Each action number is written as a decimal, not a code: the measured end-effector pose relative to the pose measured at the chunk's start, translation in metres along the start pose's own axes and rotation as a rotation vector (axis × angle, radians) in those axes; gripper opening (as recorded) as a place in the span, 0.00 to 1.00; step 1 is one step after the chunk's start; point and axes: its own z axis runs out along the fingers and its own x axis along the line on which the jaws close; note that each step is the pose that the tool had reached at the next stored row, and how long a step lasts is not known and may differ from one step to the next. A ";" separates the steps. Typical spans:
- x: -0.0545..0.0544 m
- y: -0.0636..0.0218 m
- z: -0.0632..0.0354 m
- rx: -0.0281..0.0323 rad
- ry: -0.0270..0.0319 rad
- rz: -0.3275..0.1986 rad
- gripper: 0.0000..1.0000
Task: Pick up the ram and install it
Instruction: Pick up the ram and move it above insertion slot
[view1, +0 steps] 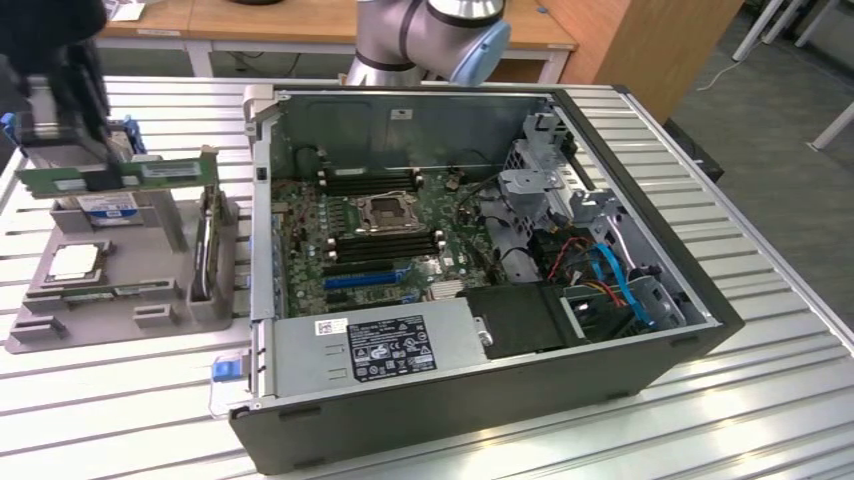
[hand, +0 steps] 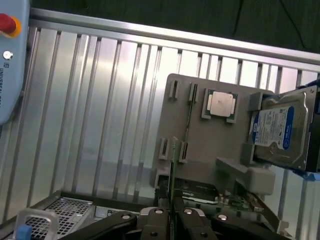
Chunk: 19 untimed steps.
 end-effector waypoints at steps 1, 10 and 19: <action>0.001 -0.0044 0.0004 -0.0001 0.0000 0.000 0.14; 0.006 -0.0455 0.0049 -0.0002 0.0001 0.000 0.14; 0.011 -0.0861 0.0099 -0.0002 0.0001 0.000 0.14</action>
